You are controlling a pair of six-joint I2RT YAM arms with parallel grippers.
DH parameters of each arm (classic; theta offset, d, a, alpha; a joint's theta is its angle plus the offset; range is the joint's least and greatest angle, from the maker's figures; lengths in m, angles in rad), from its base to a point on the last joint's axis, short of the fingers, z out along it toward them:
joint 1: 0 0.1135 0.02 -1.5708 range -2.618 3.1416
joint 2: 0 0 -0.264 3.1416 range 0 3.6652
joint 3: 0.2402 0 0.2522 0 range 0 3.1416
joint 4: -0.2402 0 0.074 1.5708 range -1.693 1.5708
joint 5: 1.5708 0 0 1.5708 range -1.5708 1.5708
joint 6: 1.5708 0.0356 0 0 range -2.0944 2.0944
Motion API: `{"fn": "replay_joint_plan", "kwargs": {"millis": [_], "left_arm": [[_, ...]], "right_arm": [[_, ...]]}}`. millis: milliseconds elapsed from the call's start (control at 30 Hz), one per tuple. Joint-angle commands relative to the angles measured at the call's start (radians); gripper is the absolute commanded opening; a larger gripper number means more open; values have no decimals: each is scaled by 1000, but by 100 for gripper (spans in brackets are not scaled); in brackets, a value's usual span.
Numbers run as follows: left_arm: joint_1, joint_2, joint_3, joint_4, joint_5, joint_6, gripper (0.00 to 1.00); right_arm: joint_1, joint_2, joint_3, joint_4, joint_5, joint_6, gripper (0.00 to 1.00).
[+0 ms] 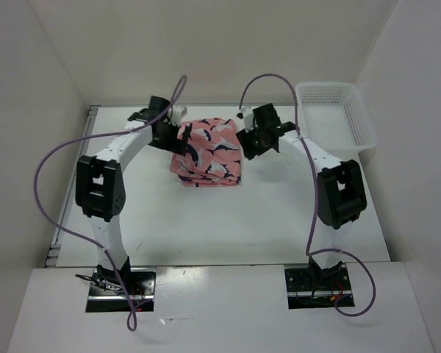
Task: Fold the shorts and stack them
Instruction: Fold the shorts
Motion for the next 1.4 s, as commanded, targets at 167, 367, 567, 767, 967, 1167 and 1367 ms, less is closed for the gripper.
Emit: {"fn": "replay_joint_plan", "kwargs": {"millis": [167,367,567,767,967,1167,1367], "left_arm": [[292,-309,90,-74,228,4,100],[512,-515,-170,-16,182,4,100],[592,-702,-370,4,70,4,100],[592,-823,-490,26,10,4,100],[592,-856,-525,26,75,4,100],[592,-874,-544,26,75,4,100],[592,-894,-553,26,119,4,100]], "right_arm": [[-182,-339,82,55,114,-104,66],[-263,-561,-70,109,137,-92,70],[-324,-758,-192,132,112,-81,72],[-357,-893,-327,120,91,-61,73],[-386,-973,-375,100,91,-61,74],[-395,-1028,-407,81,82,-61,74],[-395,-1046,-426,71,82,-70,76]]}}
